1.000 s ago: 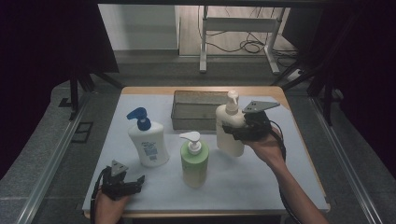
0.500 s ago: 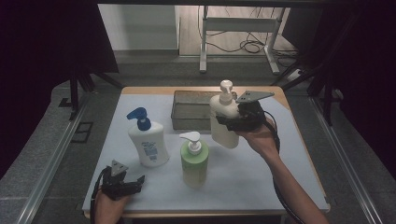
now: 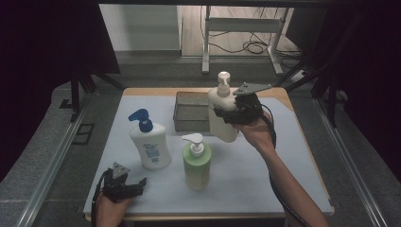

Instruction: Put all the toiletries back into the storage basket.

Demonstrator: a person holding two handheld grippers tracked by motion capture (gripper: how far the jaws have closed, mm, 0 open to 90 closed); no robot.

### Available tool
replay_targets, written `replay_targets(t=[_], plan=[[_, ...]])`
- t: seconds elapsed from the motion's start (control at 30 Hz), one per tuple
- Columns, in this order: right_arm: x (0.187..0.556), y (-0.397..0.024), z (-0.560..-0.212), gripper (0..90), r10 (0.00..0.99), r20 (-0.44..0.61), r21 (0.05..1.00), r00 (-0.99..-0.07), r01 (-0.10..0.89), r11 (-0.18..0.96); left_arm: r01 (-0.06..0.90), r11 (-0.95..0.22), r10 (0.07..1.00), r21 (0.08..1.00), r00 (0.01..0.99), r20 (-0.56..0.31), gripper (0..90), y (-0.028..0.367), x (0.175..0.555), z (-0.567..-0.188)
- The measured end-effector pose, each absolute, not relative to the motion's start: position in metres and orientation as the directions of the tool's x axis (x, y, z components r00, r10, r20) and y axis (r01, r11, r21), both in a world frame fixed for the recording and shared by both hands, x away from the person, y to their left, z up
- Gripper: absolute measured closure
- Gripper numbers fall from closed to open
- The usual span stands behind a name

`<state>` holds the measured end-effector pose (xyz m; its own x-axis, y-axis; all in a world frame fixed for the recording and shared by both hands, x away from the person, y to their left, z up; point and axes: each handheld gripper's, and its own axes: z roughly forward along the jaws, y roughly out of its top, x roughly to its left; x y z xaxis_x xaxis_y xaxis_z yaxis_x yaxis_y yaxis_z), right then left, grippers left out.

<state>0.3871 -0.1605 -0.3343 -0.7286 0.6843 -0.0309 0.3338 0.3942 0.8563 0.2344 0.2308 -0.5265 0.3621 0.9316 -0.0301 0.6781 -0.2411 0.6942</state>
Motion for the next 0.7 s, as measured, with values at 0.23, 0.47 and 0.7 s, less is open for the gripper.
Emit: replay_targets(t=[0.23, 0.47, 0.7], plan=[[0.398, -0.151, -0.33, 39.1, 0.699, -0.035, 0.86, -0.714, 0.334, 0.385, 0.678, -0.24, 0.932, 0.695, 0.361, -0.031, 10.3, 0.231, 0.234, -0.527], [0.408, -0.143, -0.325, 39.1, 0.715, -0.047, 0.863, -0.698, 0.332, 0.382, 0.677, -0.24, 0.932, 0.696, 0.361, -0.031, 10.3, 0.231, 0.234, -0.527], [0.418, -0.136, -0.323, 39.2, 0.73, -0.052, 0.867, -0.682, 0.332, 0.372, 0.678, -0.24, 0.932, 0.695, 0.362, -0.032, 10.3, 0.231, 0.234, -0.526]])
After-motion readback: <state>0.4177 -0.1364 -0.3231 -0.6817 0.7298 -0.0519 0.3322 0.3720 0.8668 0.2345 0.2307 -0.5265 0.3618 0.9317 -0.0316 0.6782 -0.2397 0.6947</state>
